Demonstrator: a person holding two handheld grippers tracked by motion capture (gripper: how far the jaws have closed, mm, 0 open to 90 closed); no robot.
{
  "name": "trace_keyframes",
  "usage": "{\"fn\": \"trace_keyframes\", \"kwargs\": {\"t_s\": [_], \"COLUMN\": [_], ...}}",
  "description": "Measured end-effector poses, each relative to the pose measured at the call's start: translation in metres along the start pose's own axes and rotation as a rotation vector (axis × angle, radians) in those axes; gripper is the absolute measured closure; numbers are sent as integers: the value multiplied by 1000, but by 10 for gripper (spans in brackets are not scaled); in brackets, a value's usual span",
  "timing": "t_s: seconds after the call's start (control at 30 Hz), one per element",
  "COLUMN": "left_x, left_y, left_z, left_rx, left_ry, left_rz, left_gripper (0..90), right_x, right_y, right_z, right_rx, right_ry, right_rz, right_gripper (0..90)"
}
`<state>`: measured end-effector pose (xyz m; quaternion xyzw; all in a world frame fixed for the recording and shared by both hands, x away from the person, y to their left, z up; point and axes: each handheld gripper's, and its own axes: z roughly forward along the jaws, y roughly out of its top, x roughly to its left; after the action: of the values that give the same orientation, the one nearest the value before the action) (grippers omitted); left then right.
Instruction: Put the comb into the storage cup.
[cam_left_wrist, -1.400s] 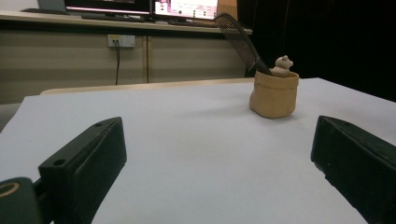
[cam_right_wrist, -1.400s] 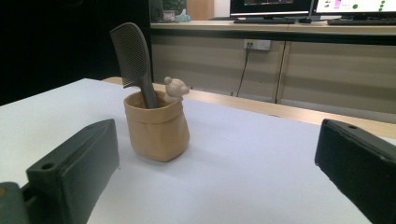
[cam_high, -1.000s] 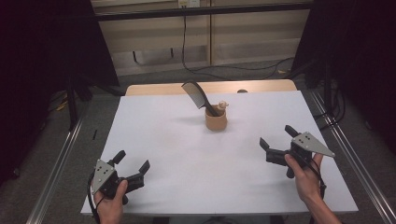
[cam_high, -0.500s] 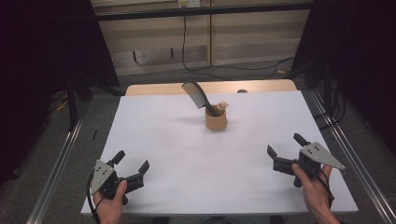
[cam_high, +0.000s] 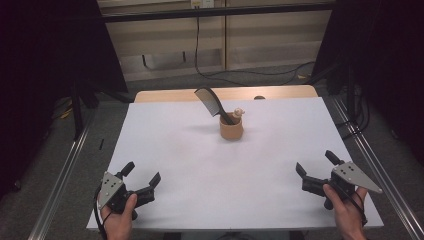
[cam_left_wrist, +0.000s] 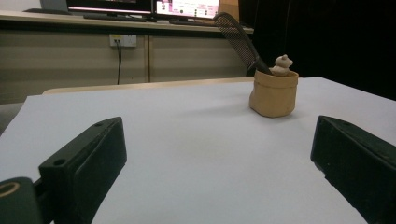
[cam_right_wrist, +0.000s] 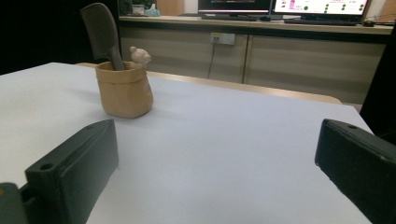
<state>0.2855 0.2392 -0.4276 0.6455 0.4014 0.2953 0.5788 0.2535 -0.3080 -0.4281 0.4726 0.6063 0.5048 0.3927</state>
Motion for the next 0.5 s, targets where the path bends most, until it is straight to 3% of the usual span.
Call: {"fn": "trace_keyframes", "kwargs": {"t_s": [0.2,0.5], "left_x": [0,0], "left_y": [0,-1], "left_z": [0,0], "left_rx": [0,2], "left_ry": [3,2], "left_rz": [2,3], "left_gripper": [36,35], "right_x": [-7,-5], "right_y": [-10,-17], "right_z": [-8,-13], "right_rx": [-2,2], "right_ry": [-29,-53], "right_rz": [24,15], "right_gripper": [0,0]}}
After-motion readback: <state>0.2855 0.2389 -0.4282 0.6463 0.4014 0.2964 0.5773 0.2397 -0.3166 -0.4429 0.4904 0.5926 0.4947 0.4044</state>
